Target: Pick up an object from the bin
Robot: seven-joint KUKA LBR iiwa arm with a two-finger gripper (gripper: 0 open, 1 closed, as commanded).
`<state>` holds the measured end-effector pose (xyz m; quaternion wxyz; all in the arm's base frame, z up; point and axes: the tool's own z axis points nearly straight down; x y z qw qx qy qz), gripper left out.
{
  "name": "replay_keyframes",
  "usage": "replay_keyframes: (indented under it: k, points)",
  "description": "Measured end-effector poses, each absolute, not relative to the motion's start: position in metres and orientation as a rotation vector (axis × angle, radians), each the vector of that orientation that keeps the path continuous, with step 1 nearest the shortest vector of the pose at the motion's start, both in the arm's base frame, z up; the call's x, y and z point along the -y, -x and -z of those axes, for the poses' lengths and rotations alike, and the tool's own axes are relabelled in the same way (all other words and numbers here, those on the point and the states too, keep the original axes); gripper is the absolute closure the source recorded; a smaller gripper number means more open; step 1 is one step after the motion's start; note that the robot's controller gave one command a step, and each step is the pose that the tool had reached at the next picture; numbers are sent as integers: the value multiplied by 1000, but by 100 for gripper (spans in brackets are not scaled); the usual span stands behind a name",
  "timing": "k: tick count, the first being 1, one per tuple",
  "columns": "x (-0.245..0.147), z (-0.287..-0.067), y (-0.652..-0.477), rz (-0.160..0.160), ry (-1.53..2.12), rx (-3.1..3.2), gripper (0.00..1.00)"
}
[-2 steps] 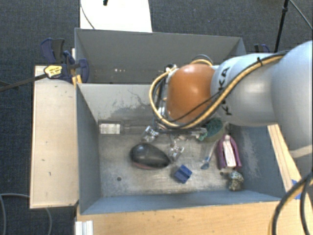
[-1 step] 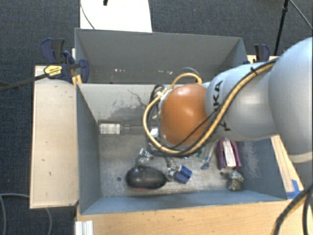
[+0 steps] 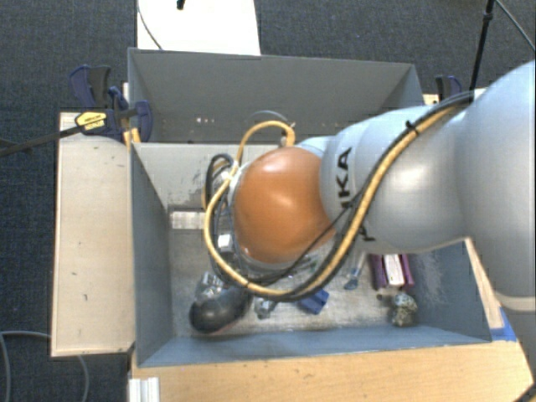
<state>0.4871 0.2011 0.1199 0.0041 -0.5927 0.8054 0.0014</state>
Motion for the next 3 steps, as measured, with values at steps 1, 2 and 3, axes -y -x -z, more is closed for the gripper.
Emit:
replay_keyframes:
  k: [1,2,3]
  points:
    - [-191,-71,-498,-2,2408,-2013,0]
    - [-191,-71,-498,-1,2405,-2018,100]
    - [-139,-252,-521,7,2512,-1877,100]
